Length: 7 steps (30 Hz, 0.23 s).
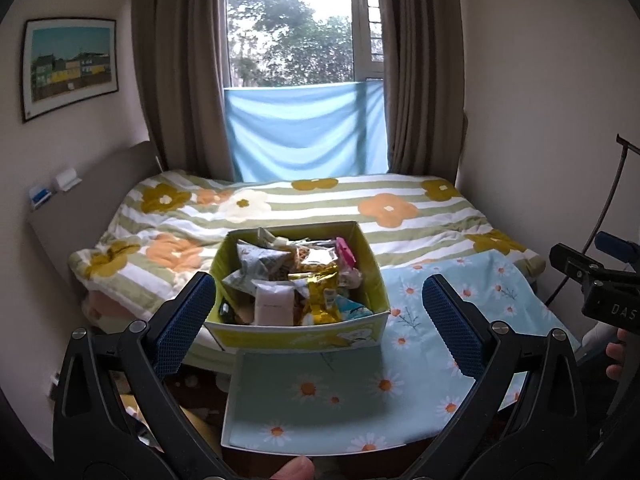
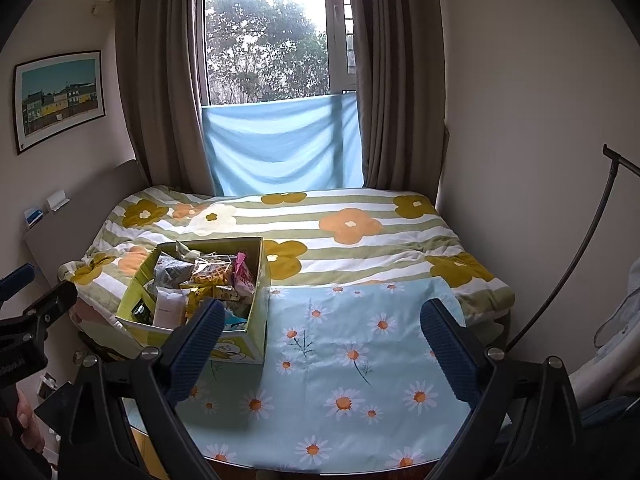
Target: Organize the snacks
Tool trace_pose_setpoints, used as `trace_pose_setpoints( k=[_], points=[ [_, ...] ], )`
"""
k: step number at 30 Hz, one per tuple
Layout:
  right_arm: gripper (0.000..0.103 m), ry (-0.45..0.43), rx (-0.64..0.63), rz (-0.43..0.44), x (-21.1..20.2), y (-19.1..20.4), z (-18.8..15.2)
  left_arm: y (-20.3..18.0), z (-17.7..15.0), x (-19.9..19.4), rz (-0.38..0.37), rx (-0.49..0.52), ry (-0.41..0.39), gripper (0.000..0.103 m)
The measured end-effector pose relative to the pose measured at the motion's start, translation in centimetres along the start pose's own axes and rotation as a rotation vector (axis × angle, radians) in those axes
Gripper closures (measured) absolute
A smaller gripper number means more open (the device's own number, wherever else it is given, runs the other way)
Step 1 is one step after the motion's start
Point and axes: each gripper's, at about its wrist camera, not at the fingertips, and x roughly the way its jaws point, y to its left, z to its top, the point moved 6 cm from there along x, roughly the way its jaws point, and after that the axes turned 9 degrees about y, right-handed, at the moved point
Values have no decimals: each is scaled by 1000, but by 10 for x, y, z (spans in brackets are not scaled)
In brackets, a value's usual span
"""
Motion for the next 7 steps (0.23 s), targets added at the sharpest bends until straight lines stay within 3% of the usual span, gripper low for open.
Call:
trace_pose_setpoints(
  k=[7],
  points=[
    [6,46,-14,0,22,14,2,12,-1,23,-9,-13,42,0]
  ],
)
